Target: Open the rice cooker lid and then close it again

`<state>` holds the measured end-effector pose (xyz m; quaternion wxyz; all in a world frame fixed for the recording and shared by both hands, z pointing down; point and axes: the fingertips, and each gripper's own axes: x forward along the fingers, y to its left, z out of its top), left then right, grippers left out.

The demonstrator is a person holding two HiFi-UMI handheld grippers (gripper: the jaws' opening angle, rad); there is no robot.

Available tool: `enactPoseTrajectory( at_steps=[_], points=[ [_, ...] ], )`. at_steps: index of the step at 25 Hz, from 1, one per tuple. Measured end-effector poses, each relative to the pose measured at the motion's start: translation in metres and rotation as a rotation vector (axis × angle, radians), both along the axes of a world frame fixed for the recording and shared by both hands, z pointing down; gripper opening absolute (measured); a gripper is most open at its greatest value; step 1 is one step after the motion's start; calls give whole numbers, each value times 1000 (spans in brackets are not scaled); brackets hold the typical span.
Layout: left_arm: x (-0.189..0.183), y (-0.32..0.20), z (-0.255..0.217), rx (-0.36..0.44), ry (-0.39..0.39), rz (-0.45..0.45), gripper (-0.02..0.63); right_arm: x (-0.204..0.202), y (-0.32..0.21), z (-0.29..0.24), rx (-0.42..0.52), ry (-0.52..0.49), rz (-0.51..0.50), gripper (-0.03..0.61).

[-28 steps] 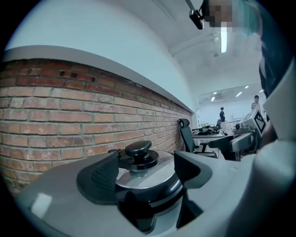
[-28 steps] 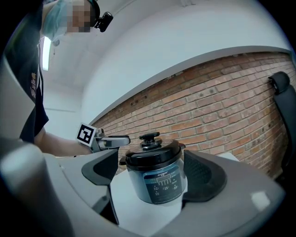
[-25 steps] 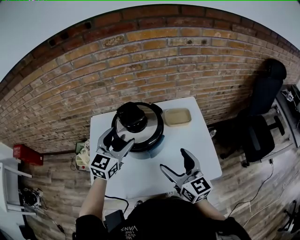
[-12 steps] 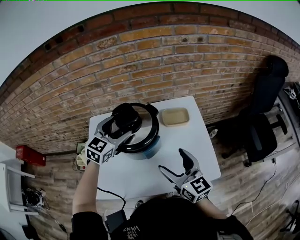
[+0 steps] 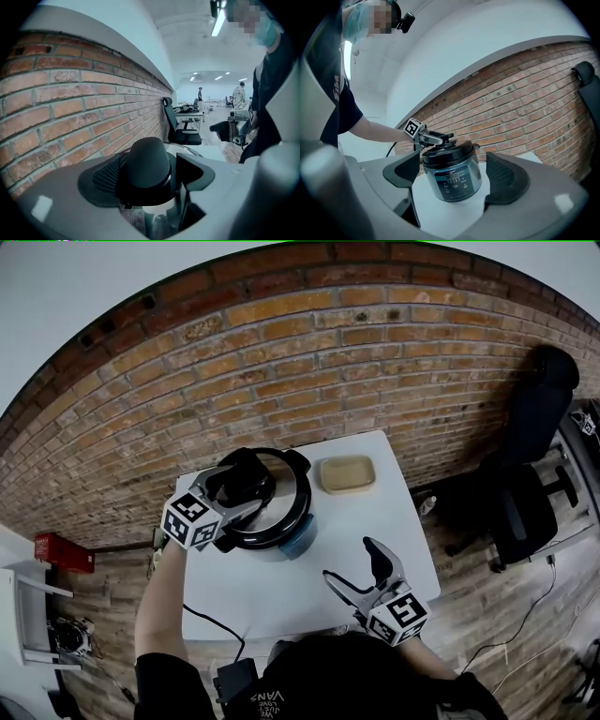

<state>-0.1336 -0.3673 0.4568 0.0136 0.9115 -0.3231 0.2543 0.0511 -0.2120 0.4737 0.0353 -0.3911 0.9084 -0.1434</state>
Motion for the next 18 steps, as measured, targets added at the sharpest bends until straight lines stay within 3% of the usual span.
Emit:
enactPoseTrajectory(
  at_steps=[13, 18],
  points=[
    [7, -10, 2, -62, 14, 1, 353, 0, -8, -1, -11, 3, -24, 434],
    [7, -11, 2, -46, 7, -11, 341, -8, -7, 2, -16, -10, -42, 434]
  ],
)
